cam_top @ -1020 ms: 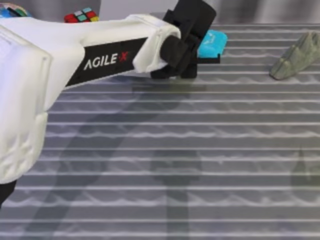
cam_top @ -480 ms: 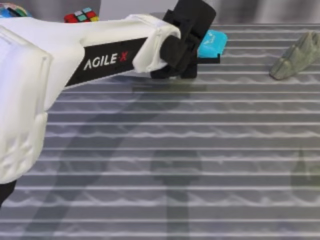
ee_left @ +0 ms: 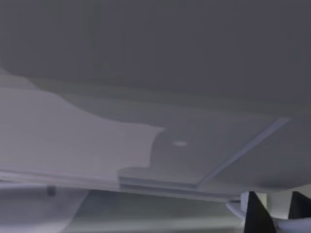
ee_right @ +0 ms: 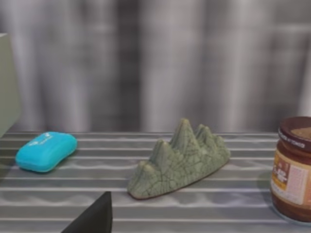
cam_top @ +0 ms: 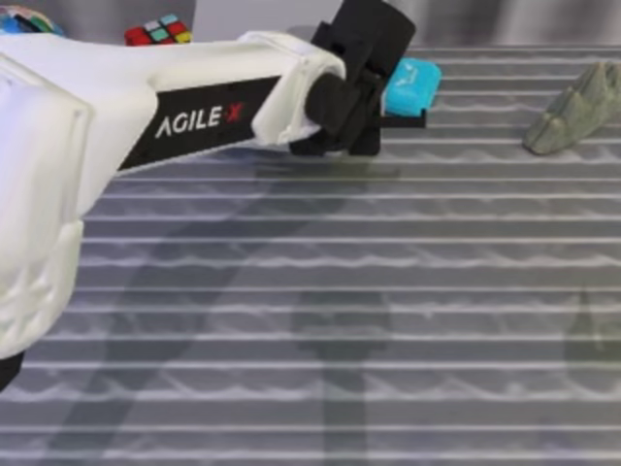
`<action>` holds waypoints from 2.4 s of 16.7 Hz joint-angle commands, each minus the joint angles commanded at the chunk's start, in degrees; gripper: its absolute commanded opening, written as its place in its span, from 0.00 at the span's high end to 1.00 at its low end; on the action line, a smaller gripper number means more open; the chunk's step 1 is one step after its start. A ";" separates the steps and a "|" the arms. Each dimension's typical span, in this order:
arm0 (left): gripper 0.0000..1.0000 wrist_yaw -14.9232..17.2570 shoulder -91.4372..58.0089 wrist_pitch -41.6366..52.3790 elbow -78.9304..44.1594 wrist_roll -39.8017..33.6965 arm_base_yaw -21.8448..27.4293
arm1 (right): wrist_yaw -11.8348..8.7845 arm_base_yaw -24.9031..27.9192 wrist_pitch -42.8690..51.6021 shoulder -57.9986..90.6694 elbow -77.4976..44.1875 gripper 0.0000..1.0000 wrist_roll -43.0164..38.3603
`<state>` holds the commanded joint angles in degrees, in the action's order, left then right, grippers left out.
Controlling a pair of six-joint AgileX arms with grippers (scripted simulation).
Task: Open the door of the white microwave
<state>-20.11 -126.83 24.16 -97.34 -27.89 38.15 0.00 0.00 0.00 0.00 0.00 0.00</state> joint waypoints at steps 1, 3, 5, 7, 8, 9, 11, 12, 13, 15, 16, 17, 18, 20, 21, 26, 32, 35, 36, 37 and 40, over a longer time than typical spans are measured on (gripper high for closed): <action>1.00 0.35 0.68 -0.70 0.73 0.51 -0.16 | 0.00 0.00 0.00 0.00 0.00 0.00 0.00; 1.00 0.87 1.42 -1.51 2.23 1.57 -0.33 | 0.00 0.00 0.00 0.00 0.00 0.00 0.00; 1.00 1.00 1.53 -1.62 2.61 1.79 -0.41 | 0.00 0.00 0.00 0.00 0.00 0.00 0.00; 1.00 1.00 1.53 -1.62 2.61 1.79 -0.41 | 0.00 0.00 0.00 0.00 0.00 0.00 0.00; 1.00 1.00 1.53 -1.62 2.61 1.79 -0.41 | 0.00 0.00 0.00 0.00 0.00 0.00 0.00; 1.00 1.00 1.53 -1.62 2.61 1.79 -0.41 | 0.00 0.00 0.00 0.00 0.00 0.00 0.00; 1.00 1.00 1.53 -1.62 2.61 1.79 -0.41 | 0.00 0.00 0.00 0.00 0.00 0.00 0.00; 1.00 1.00 1.53 -1.62 2.61 1.79 -0.41 | 0.00 0.00 0.00 0.00 0.00 0.00 0.00; 1.00 1.00 1.53 -1.62 2.61 1.79 -0.41 | 0.00 0.00 0.00 0.00 0.00 0.00 0.00; 1.00 1.00 1.53 -1.62 2.61 1.79 -0.41 | 0.00 0.00 0.00 0.00 0.00 0.00 0.00; 1.00 1.00 1.53 -1.62 2.61 1.79 -0.41 | 0.00 0.00 0.00 0.00 0.00 0.00 0.00; 1.00 1.00 1.53 -1.62 2.61 1.79 -0.41 | 0.00 0.00 0.00 0.00 0.00 0.00 0.00; 1.00 1.00 1.53 -1.62 2.61 1.79 -0.41 | 0.00 0.00 0.00 0.00 0.00 0.00 0.00; 1.00 1.00 1.53 -1.62 2.61 1.79 -0.41 | 0.00 0.00 0.00 0.00 0.00 0.00 0.00; 1.00 1.00 1.53 -1.62 2.61 1.79 -0.41 | 0.00 0.00 0.00 0.00 0.00 0.00 0.00; 1.00 1.00 1.53 -1.62 2.61 1.79 -0.41 | 0.00 0.00 0.00 0.00 0.00 0.00 0.00; 1.00 1.82 2.02 -2.23 3.78 2.57 -0.18 | 0.00 0.00 0.00 0.00 0.00 0.00 0.00; 1.00 2.77 3.68 -3.89 5.69 4.08 -0.63 | 0.00 0.00 0.00 0.00 0.00 0.00 0.00; 1.00 3.00 3.92 -4.14 6.35 4.55 -0.73 | 0.00 0.00 0.00 0.00 0.00 0.00 0.00; 1.00 3.14 4.01 -4.23 6.76 4.79 -0.82 | 0.00 0.00 0.00 0.00 0.00 0.00 0.00; 1.00 3.15 4.02 -4.24 6.79 4.80 -0.82 | 0.00 0.00 0.00 0.00 0.00 0.00 0.00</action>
<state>-16.96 -122.81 19.92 -90.55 -23.09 37.33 0.00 0.00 0.00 0.00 0.00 0.00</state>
